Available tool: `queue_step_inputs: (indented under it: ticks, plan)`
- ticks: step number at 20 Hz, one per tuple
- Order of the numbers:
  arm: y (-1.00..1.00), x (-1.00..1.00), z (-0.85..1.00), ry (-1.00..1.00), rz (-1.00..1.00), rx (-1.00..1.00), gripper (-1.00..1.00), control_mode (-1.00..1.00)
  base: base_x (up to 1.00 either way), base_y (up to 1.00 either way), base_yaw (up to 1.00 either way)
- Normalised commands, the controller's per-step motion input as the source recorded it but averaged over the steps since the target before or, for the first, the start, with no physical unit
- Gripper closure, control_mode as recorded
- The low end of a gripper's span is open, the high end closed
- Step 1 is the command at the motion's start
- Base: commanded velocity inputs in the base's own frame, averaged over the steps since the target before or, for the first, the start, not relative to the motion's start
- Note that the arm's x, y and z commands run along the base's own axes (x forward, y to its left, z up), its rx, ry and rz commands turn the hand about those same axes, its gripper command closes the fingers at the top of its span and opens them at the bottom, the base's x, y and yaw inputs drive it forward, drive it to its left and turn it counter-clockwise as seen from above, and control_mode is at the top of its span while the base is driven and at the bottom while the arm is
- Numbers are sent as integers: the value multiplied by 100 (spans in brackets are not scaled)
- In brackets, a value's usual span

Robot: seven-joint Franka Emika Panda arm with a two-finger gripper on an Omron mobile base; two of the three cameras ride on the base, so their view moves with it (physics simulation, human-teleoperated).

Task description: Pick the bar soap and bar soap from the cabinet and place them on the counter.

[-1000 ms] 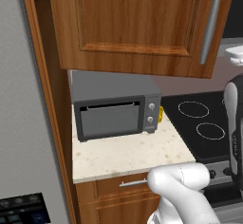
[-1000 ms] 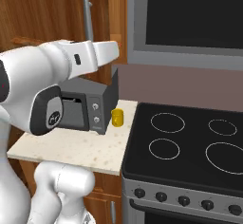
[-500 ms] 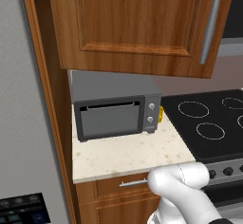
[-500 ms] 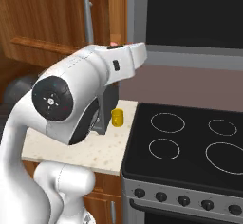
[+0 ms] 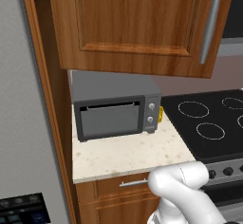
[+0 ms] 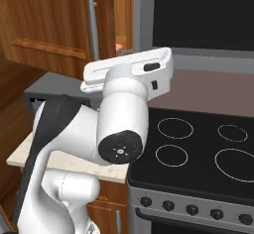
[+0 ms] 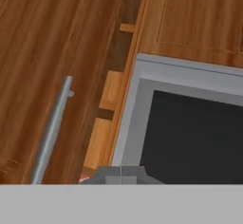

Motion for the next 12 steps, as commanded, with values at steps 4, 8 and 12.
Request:
queue_step_inputs:
  ticks: [4,8,12]
  plan:
    - [-1,4,-5,-27,10,-2,100,-100,0,0,0]
    - [0,7,0,-16,7,-5,100,-100,0,0,0]
    - [-1,0,5,-9,6,-2,100,-100,0,0,0]
